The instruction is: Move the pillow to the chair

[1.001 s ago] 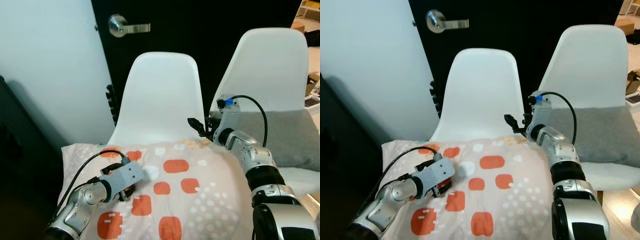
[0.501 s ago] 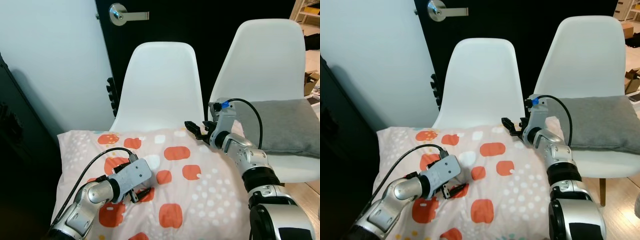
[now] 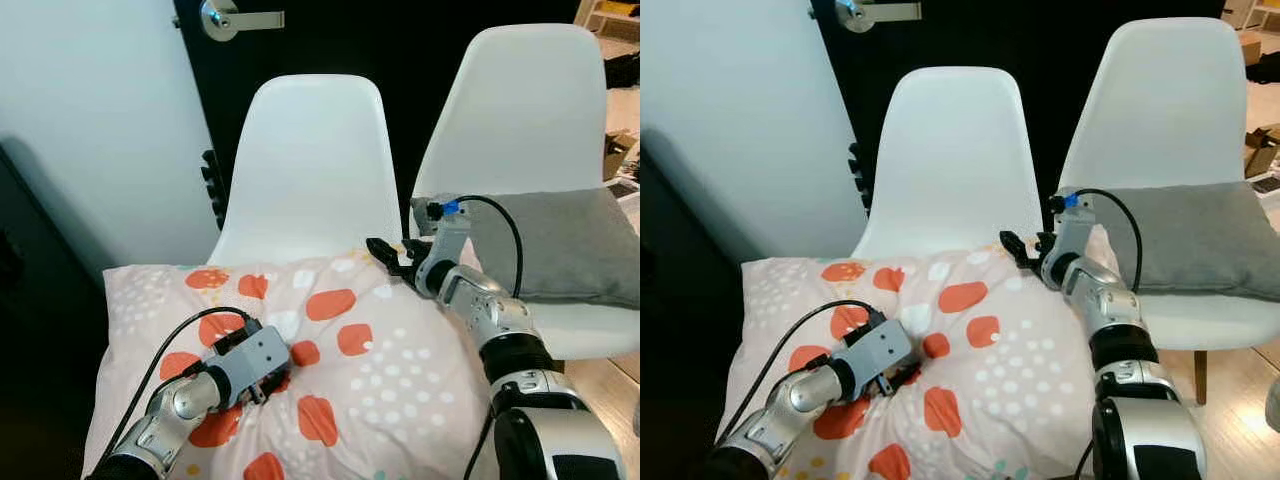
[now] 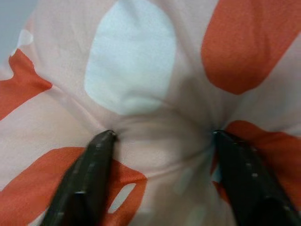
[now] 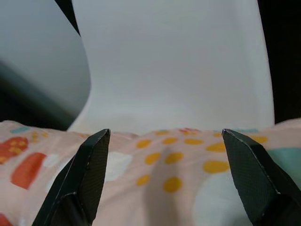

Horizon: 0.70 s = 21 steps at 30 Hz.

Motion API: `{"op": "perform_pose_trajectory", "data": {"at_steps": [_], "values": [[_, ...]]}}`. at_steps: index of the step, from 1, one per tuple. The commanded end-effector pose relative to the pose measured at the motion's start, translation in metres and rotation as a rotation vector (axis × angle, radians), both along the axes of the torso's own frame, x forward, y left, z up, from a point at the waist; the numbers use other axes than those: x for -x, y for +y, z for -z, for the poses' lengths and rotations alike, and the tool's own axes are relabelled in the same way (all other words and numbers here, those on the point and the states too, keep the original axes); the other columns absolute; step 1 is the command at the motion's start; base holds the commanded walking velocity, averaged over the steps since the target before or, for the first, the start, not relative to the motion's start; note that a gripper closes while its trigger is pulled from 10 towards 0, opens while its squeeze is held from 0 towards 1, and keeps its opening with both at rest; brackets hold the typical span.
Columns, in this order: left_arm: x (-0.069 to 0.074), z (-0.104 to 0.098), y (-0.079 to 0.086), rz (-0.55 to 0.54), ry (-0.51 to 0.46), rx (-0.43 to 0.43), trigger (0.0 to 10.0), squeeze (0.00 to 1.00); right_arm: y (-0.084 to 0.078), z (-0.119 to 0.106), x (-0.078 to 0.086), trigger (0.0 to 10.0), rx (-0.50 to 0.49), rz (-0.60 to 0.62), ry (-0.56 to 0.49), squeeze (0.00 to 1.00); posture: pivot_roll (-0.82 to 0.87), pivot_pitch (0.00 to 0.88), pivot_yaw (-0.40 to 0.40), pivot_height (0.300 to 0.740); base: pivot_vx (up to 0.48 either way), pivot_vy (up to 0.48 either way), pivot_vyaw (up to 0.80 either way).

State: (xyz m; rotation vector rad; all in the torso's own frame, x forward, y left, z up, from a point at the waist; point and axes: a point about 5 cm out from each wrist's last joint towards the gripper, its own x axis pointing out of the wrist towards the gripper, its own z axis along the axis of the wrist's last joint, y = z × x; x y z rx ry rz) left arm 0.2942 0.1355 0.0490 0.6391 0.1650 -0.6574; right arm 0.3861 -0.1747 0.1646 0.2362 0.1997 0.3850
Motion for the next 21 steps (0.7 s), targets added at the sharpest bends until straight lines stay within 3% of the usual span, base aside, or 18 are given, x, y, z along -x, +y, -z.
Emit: {"op": "perform_pose_trajectory", "data": {"at_steps": [1, 9, 16, 19, 21], "values": [[0.012, 0.025, 0.011, -0.037, 0.116, -0.045, 0.0, 0.0, 0.004, -0.003, -0.001, 10.0, -0.018, -0.006, -0.006, 0.0, -0.05, 0.095, 0.036, 0.51, 0.0, 0.0, 0.0], [0.012, 0.035, 0.007, -0.029, 0.129, -0.055, 0.0, 0.0, -0.002, -0.005, -0.002, 10.0, -0.019, 0.01, -0.004, 0.0, -0.06, 0.092, 0.041, 0.51, 0.0, 0.0, 0.0], [0.012, 0.039, 0.017, -0.052, 0.126, -0.082, 0.0, 0.0, -0.003, -0.006, -0.002, 10.0, -0.03, 0.018, -0.007, 0.0, -0.06, 0.089, 0.041, 0.51, 0.0, 0.0, 0.0], [0.002, 0.031, 0.031, -0.134, 0.05, -0.134, 0.0, 0.0, -0.002, -0.007, -0.002, 10.0, -0.033, 0.019, -0.01, 0.0, -0.06, 0.085, 0.041, 0.51, 0.0, 0.0, 0.0], [-0.014, 0.011, 0.052, -0.257, -0.1, -0.197, 0.0, 0.0, -0.001, -0.008, -0.003, 10.0, -0.038, 0.02, -0.014, 0.0, -0.06, 0.081, 0.041, 0.51, 0.0, 0.0, 0.0]]}}
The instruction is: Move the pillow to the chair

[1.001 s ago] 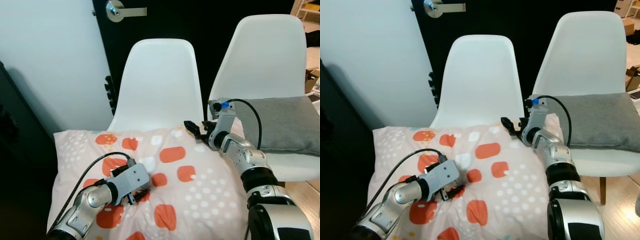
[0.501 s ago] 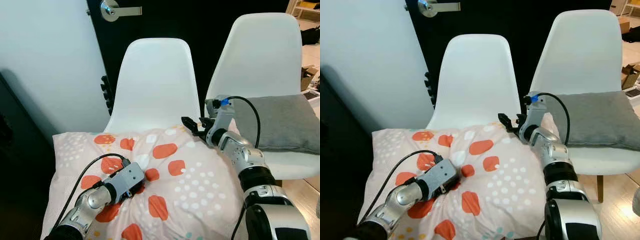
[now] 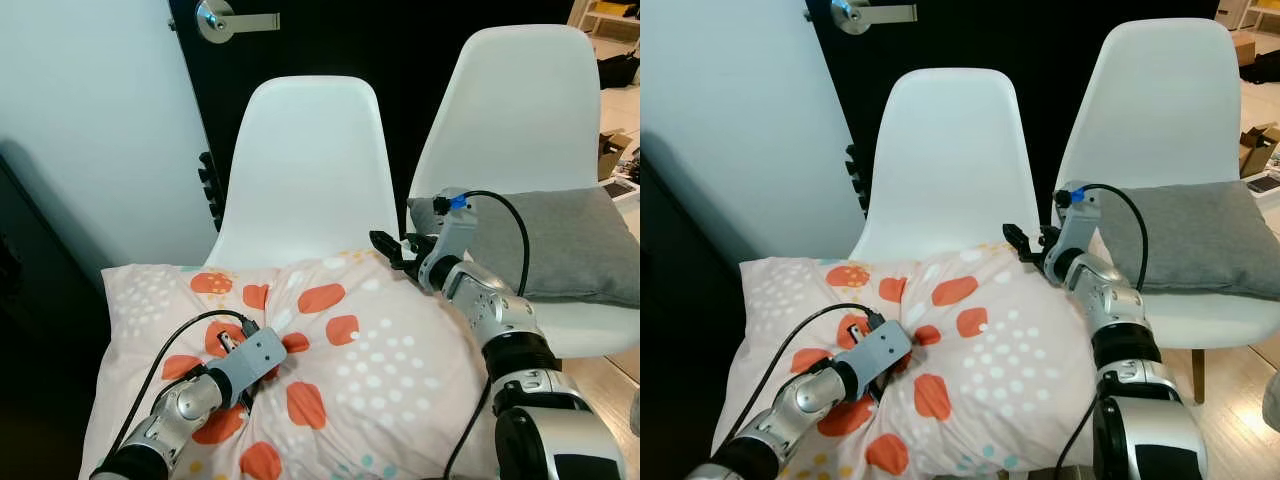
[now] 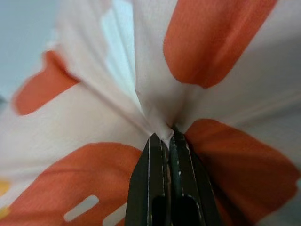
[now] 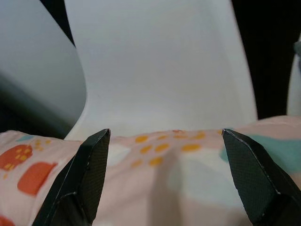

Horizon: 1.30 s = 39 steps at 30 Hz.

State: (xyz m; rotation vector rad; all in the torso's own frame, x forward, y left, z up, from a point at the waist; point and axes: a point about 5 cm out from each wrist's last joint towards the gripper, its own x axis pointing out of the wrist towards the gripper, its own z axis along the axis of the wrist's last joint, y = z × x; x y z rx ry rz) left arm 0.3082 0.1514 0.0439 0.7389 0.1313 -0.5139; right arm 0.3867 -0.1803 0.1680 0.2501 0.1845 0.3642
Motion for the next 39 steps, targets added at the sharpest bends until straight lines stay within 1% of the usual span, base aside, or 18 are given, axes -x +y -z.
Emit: {"op": "perform_pose_trajectory", "data": {"at_steps": [1, 3, 4, 6, 7, 9, 12, 15, 20, 22, 23, 26, 28, 30, 32, 36, 38, 39], "values": [[0.0, 0.006, 0.036, -0.155, 0.002, -0.104, 0.0, 0.0, 0.004, -0.004, -0.002, 10.0, -0.024, -0.004, -0.005, 0.0, -0.06, 0.081, 0.041, 0.51, 0.0, 0.0, 0.0], [-0.018, -0.026, 0.054, -0.248, -0.168, -0.107, 0.0, 0.0, 0.005, -0.005, -0.003, 10.0, -0.031, -0.002, -0.01, 0.0, -0.05, 0.078, 0.044, 0.51, 0.0, 0.0, 0.0], [-0.018, -0.026, 0.054, -0.248, -0.168, -0.107, 0.0, 0.0, 0.005, -0.005, -0.003, 10.0, -0.031, -0.002, -0.01, 0.0, -0.05, 0.078, 0.044, 0.51, 0.0, 0.0, 0.0], [-0.029, -0.053, 0.061, -0.254, -0.296, -0.123, 0.0, 0.0, 0.006, -0.006, -0.003, 10.0, -0.032, 0.002, -0.017, 0.0, -0.05, 0.076, 0.045, 0.51, 0.0, 0.0, 0.0], [-0.029, -0.053, 0.061, -0.254, -0.296, -0.123, 0.0, 0.0, 0.006, -0.006, -0.003, 10.0, -0.032, 0.002, -0.017, 0.0, -0.05, 0.076, 0.045, 0.51, 0.0, 0.0, 0.0], [-0.039, -0.085, 0.059, -0.234, -0.444, -0.111, 0.0, 0.0, 0.007, -0.009, -0.004, 10.0, -0.056, 0.009, -0.036, 0.0, -0.05, 0.077, 0.048, 0.51, 0.0, 0.0, 0.0], [-0.042, -0.099, 0.057, -0.226, -0.507, -0.108, 0.0, 0.0, 0.007, -0.01, -0.004, 10.0, -0.068, 0.012, -0.045, 0.0, -0.05, 0.078, 0.05, 0.51, 0.0, 0.0, 0.0], [-0.047, -0.13, 0.051, -0.207, -0.672, -0.106, 0.0, 0.0, 0.006, -0.011, -0.003, 10.0, -0.074, 0.02, -0.054, 0.0, -0.05, 0.078, 0.051, 0.51, 0.0, 0.0, 0.0], [-0.047, -0.135, 0.045, -0.188, -0.717, -0.097, 0.0, 0.0, 0.006, -0.011, -0.003, 10.0, -0.074, 0.023, -0.056, 0.0, -0.05, 0.082, 0.053, 0.51, 0.0, 0.0, 0.0], [-0.044, -0.115, 0.038, -0.183, -0.658, -0.078, 0.0, 0.0, 0.007, -0.01, -0.003, 10.0, -0.07, 0.023, -0.054, 0.0, -0.05, 0.083, 0.053, 0.51, 0.0, 0.0, 0.0], [-0.041, -0.098, 0.039, -0.218, -0.582, -0.046, 10.0, 0.0, 0.008, -0.009, -0.003, 10.0, -0.066, 0.02, -0.052, 0.0, -0.05, 0.083, 0.053, 0.51, 0.0, 0.0, 0.0], [-0.039, -0.087, 0.039, -0.244, -0.528, -0.024, 10.0, 0.0, 0.008, -0.009, -0.003, 10.0, -0.064, 0.018, -0.05, 0.0, -0.05, 0.083, 0.053, 0.51, 0.0, 0.0, 0.0], [-0.034, -0.068, 0.042, -0.298, -0.416, 0.049, 10.0, 1.0, 0.009, -0.009, -0.003, 10.0, -0.059, 0.013, -0.049, 0.0, -0.05, 0.084, 0.053, 0.51, 0.0, 0.0, 0.0], [-0.032, -0.068, 0.042, -0.326, -0.366, 0.178, 10.0, 1.0, 0.009, -0.009, -0.003, 10.0, -0.058, 0.011, -0.049, 0.0, -0.05, 0.083, 0.05, 0.51, 0.0, 0.0, 0.0], [-0.032, -0.073, 0.044, -0.336, -0.368, 0.225, 10.0, 1.0, 0.009, -0.009, -0.003, 10.0, -0.057, 0.011, -0.049, 0.0, -0.05, 0.083, 0.05, 0.51, 0.0, 0.0, 0.0], [-0.035, -0.088, 0.047, -0.351, -0.412, 0.263, 10.0, 1.0, 0.009, -0.009, -0.004, 10.0, -0.056, 0.011, -0.048, 0.0, -0.04, 0.082, 0.049, 0.51, 0.0, 0.0, 0.0], [-0.036, -0.12, 0.047, -0.357, -0.536, 0.308, 10.0, 1.0, 0.013, -0.012, -0.005, 10.0, -0.073, 0.004, -0.071, 0.0, -0.04, 0.08, 0.049, 0.51, 0.0, 0.0, 0.0], [-0.036, -0.12, 0.047, -0.357, -0.536, 0.308, 10.0, 1.0, 0.013, -0.012, -0.005, 10.0, -0.073, 0.004, -0.071, 0.0, -0.04, 0.08, 0.049, 0.51, 0.0, 0.0, 0.0]]}}
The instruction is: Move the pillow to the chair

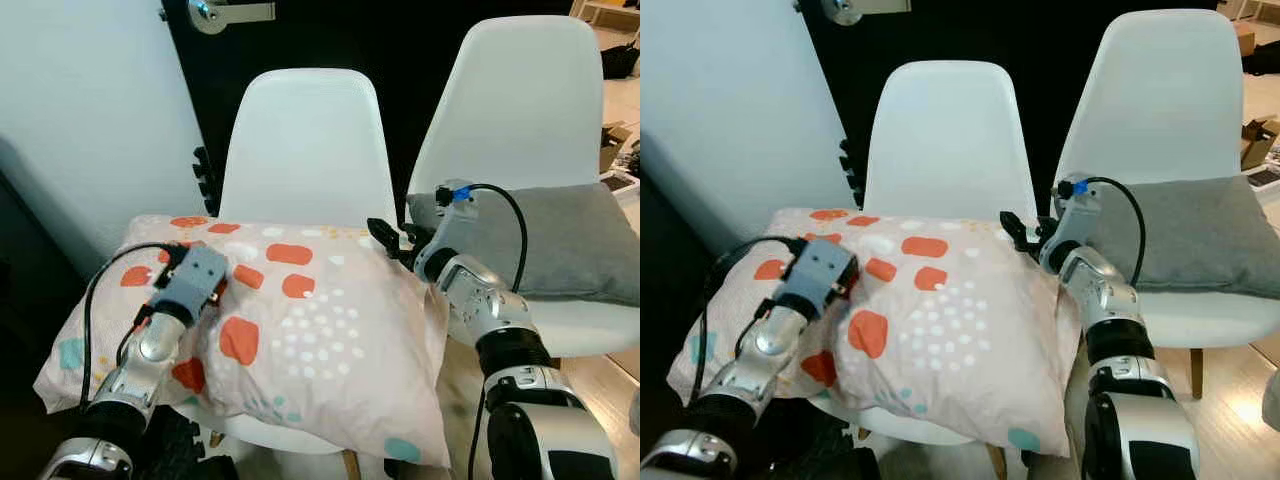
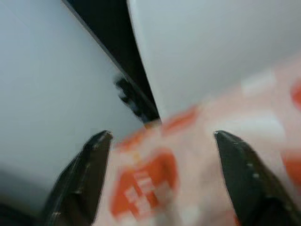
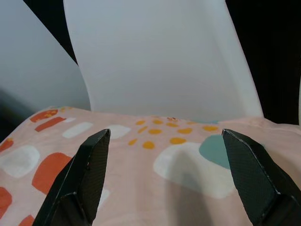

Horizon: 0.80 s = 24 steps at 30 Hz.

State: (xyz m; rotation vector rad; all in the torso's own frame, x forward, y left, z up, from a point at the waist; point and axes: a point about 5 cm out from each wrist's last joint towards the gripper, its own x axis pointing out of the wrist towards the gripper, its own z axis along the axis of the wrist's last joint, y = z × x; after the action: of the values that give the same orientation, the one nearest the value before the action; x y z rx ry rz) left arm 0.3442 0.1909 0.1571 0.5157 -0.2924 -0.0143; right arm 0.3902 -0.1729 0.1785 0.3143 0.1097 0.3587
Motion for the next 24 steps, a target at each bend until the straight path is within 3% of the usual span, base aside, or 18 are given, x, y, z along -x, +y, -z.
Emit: {"op": "perform_pose_trajectory", "data": {"at_steps": [1, 5, 7, 8, 11, 15, 20, 24], "values": [[0.002, -0.025, 0.004, -0.026, -0.095, 0.015, 10.0, 1.0, 0.008, -0.004, -0.001, 10.0, -0.018, -0.018, -0.034, 0.0, -0.04, 0.08, 0.049, 0.51, 0.0, 0.0, 0.0], [0.006, -0.057, -0.004, -0.062, -0.238, 0.053, 10.0, 1.0, 0.014, -0.01, 0.002, 10.0, -0.099, -0.051, -0.101, 0.0, -0.03, 0.076, 0.047, 0.52, 0.0, 0.0, 0.0], [0.007, -0.059, -0.006, -0.079, -0.252, 0.064, 10.0, 1.0, 0.016, -0.011, 0.003, 10.0, -0.11, -0.06, -0.11, 0.0, -0.03, 0.076, 0.047, 0.525, 0.0, 0.0, 0.0], [0.008, -0.055, -0.012, -0.074, -0.233, 0.076, 10.0, 0.0, 0.018, -0.01, 0.003, 10.0, -0.123, -0.064, -0.113, 0.0, -0.03, 0.075, 0.047, 0.53, 0.0, 0.0, 0.0], [0.009, -0.044, -0.02, -0.054, -0.187, 0.085, 10.0, 0.0, 0.02, -0.009, 0.004, 10.0, -0.139, -0.065, -0.111, 0.0, -0.03, 0.072, 0.047, 0.535, 0.0, 0.0, 0.0], [0.018, -0.003, -0.047, -0.001, -0.022, 0.116, 10.0, 0.0, 0.03, -0.003, 0.007, 10.0, -0.166, -0.083, -0.105, 0.0, -0.04, 0.064, 0.048, 0.555, 0.0, 0.0, 0.0], [0.025, 0.017, -0.055, 0.001, 0.066, 0.106, 10.0, 0.0, 0.035, 0.004, 0.008, 10.0, -0.173, -0.091, -0.089, 0.0, -0.04, 0.057, 0.049, 0.575, 0.0, 0.0, 0.0], [0.026, 0.026, -0.052, -0.017, 0.1, 0.101, 10.0, 0.0, 0.041, 0.014, 0.01, 10.0, -0.17, -0.093, -0.059, 0.0, -0.04, 0.047, 0.048, 0.595, 0.0, 0.0, 0.0]]}}
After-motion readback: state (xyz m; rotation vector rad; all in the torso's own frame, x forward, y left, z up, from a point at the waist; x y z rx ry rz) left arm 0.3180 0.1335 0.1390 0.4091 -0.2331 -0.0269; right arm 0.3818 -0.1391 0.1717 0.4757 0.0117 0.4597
